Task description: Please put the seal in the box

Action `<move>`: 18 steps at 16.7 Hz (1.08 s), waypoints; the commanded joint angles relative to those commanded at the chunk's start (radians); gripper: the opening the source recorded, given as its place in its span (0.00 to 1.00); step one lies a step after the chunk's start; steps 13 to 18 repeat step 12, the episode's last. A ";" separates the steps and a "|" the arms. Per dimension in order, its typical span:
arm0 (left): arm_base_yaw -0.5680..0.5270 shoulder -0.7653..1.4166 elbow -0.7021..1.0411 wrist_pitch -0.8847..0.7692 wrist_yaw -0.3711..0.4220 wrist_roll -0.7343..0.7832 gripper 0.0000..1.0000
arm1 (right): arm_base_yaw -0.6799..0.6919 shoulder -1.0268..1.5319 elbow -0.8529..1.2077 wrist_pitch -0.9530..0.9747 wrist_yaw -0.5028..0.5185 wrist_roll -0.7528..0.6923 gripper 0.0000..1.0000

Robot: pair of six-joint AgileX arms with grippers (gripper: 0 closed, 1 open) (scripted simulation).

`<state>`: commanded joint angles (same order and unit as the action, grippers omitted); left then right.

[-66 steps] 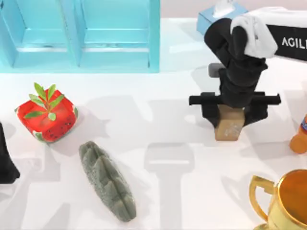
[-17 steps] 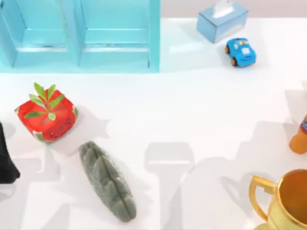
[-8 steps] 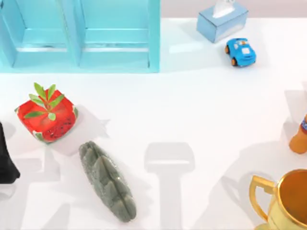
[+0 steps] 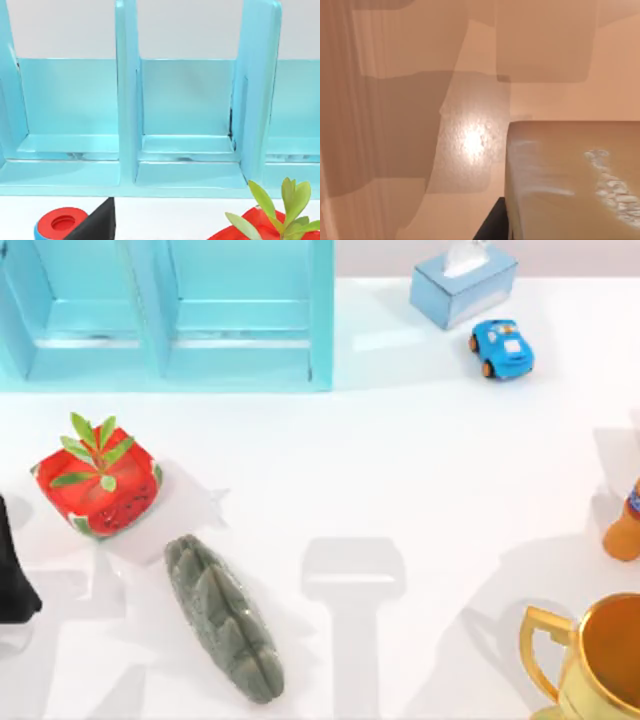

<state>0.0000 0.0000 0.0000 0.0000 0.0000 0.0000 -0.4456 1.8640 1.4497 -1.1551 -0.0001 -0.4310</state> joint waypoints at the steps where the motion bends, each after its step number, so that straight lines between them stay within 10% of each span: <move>1: 0.000 0.000 0.000 0.000 0.000 0.000 1.00 | 0.000 0.000 0.000 0.000 0.000 0.000 0.60; 6: 0.000 0.000 0.000 0.000 0.000 0.000 1.00 | 0.000 0.000 0.000 0.000 0.000 0.000 0.98; 18: 0.000 0.000 0.000 0.000 0.000 0.000 1.00 | 0.000 0.000 0.000 0.000 0.000 0.000 1.00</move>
